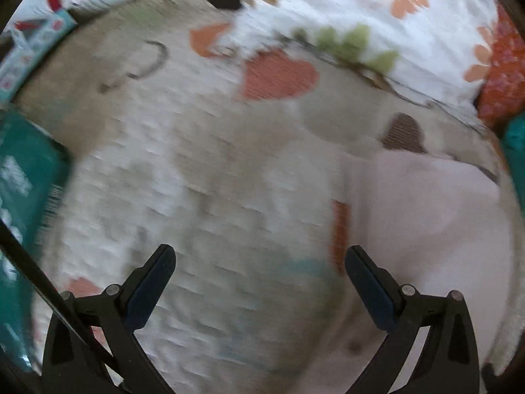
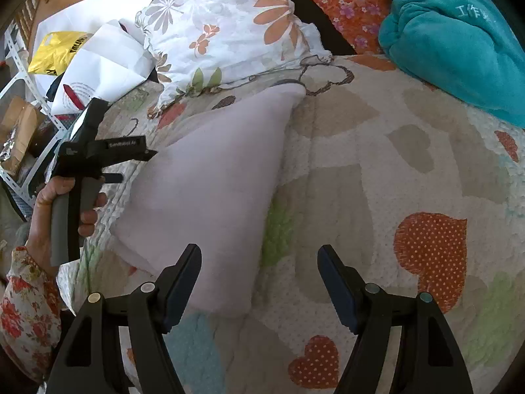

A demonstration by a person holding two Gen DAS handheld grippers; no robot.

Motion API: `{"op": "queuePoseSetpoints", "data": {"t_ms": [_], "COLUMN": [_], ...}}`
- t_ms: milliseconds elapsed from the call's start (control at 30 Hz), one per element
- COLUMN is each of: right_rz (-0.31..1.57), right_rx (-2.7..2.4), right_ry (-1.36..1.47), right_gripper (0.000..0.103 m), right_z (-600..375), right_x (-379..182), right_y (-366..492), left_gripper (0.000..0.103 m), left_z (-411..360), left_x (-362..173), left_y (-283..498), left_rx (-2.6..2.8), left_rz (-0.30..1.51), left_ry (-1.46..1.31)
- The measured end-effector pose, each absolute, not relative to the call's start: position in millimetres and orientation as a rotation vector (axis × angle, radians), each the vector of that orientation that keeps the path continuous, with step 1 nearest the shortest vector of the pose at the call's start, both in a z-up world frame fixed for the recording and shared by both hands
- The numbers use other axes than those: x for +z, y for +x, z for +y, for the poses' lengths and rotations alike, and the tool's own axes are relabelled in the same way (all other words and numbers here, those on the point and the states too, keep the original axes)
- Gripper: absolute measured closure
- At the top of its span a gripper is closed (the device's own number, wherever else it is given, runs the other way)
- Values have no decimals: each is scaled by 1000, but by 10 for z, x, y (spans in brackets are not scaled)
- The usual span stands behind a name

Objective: Fold small clothes

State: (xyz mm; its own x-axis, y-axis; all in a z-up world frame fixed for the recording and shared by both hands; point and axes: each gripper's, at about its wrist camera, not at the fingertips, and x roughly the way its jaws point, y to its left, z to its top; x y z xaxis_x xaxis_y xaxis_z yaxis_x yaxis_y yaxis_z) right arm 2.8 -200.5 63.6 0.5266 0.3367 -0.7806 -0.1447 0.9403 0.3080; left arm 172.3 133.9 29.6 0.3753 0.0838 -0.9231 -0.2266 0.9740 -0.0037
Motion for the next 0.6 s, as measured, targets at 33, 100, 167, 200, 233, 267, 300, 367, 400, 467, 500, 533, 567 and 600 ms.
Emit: {"op": "queuePoseSetpoints", "data": {"t_ms": [33, 100, 167, 200, 233, 267, 300, 367, 400, 467, 500, 533, 567, 600], "right_rz": [972, 967, 961, 956, 951, 944, 939, 924, 918, 906, 904, 903, 904, 907], "right_rx": [290, 288, 285, 283, 281, 277, 272, 257, 248, 228, 217, 208, 199, 192], "right_ry": [215, 210, 202, 197, 193, 184, 174, 149, 138, 125, 124, 126, 130, 133], "right_gripper": [25, 25, 25, 25, 25, 25, 25, 25, 25, 25, 24, 24, 23, 23], "right_z": [-2009, -2003, -1991, -1983, -1977, -1965, -1959, -1942, -1940, -1948, -1959, -1973, -1991, -2005], "right_x": [647, 662, 676, 685, 694, 708, 718, 746, 760, 781, 784, 784, 776, 763], "right_y": [26, 19, 7, -3, -14, -39, -54, -117, -150, -236, -280, -322, -366, -407], "left_gripper": [0, 0, 0, 0, 0, 0, 0, 0, 0, 0, 0, 0, 0, 0], "left_z": [1380, 1413, 1366, 1329, 1280, 1209, 1169, 977, 896, 828, 792, 768, 751, 733], "left_x": [317, 350, 377, 414, 434, 455, 466, 455, 471, 463, 458, 443, 416, 373], "left_y": [1710, 1650, 1551, 1448, 1357, 1235, 1106, 847, 693, 465, 332, 169, 51, -69], "left_rx": [201, 161, 110, 79, 61, 35, 14, -23, -40, -59, -70, -68, -61, -58], "left_rz": [1165, 1169, 1169, 1163, 1157, 1150, 1148, 1144, 1140, 1131, 1122, 1110, 1104, 1105], "left_ry": [-153, -210, -241, -243, -235, -219, -208, -197, -199, -194, -184, -172, -162, -155]}}
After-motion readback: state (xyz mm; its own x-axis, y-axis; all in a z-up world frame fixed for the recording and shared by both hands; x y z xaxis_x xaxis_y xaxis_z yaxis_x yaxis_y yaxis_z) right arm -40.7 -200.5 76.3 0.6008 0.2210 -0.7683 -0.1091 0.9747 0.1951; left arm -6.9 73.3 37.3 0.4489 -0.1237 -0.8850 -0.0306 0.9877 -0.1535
